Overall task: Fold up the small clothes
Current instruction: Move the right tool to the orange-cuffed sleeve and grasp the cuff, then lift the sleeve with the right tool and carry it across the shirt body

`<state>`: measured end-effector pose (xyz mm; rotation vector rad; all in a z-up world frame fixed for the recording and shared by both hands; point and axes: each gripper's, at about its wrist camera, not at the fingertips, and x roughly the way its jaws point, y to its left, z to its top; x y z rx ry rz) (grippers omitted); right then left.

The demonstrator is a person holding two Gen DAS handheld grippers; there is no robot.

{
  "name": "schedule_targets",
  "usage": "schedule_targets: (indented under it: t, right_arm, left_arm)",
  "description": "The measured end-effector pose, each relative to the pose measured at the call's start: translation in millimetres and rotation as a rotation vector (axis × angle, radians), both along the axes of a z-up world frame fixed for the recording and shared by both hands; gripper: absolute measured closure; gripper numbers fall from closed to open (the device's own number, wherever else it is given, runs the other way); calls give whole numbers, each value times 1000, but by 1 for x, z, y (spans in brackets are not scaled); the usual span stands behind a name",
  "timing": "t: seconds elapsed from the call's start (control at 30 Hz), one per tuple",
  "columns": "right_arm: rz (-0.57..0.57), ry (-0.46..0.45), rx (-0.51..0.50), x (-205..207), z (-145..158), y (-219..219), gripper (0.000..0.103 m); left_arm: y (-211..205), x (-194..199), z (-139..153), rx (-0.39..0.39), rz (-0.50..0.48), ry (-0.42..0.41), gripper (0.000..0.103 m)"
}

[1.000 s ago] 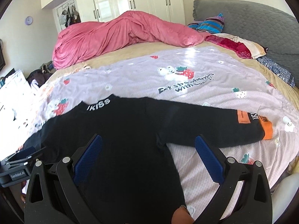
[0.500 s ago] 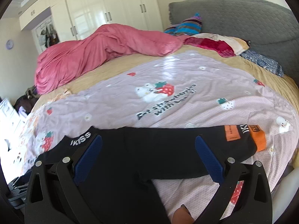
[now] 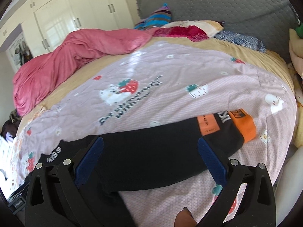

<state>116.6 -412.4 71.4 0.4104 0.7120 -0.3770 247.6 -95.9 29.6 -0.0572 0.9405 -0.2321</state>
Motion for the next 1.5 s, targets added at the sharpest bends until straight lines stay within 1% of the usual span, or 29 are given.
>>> schedule_targets:
  t: [0.17, 0.37, 0.43, 0.57, 0.67, 0.77, 0.93, 1.1, 1.2, 1.23, 1.27, 1.3, 1.33, 1.37, 1.4, 1.43, 1.47, 1.5]
  right_arm:
    - [-56, 22, 23, -1, -16, -16, 4]
    - [-128, 44, 30, -4, -31, -32, 4]
    - [-151, 51, 39, -5, -36, -36, 4]
    - [-242, 61, 62, -16, -45, -50, 4]
    - [-307, 63, 87, -24, -52, -65, 4]
    - [-350, 80, 97, -26, -62, -77, 4]
    - [-351, 86, 166, -22, -78, -85, 4]
    - [-374, 82, 264, -15, -94, -104, 4]
    - [-387, 59, 314, -11, -98, -117, 4]
    - [-392, 47, 324, -10, -99, -121, 8]
    - [-395, 33, 333, -9, -99, -124, 15]
    - [-404, 35, 332, -8, -99, -126, 30]
    - [-413, 34, 328, -8, -99, -126, 41]
    - [-420, 27, 326, -10, -98, -127, 45]
    - [-422, 17, 325, -12, -97, -127, 59]
    - [-422, 6, 325, -14, -96, -127, 75]
    - [-419, -13, 334, -16, -95, -128, 81]
    - [-411, -30, 349, -17, -94, -130, 83]
  left_arm:
    - [1, 9, -13, -5, -12, 2, 8]
    - [0, 17, -26, 12, -12, 6, 8]
    - [-1, 19, -30, 5, -19, 7, 8]
    - [-4, 21, -42, 3, -32, 9, 8]
    - [-4, 22, -55, 7, -37, 44, 8]
    - [-3, 24, -60, 13, -29, 53, 8]
    - [3, 25, -61, 33, -13, 42, 8]
    - [17, 30, -60, 17, 16, 45, 8]
    - [24, 33, -56, 1, 31, 42, 8]
    - [27, 33, -54, -7, 37, 39, 8]
    - [29, 33, -53, -9, 41, 37, 8]
    - [33, 34, -51, -12, 48, 36, 8]
    - [35, 34, -51, -15, 52, 36, 8]
    - [38, 35, -50, -20, 57, 36, 8]
    - [39, 35, -49, -22, 61, 36, 8]
    - [42, 36, -48, -26, 69, 36, 8]
    - [45, 36, -47, -33, 75, 37, 8]
    - [46, 36, -46, -39, 78, 38, 8]
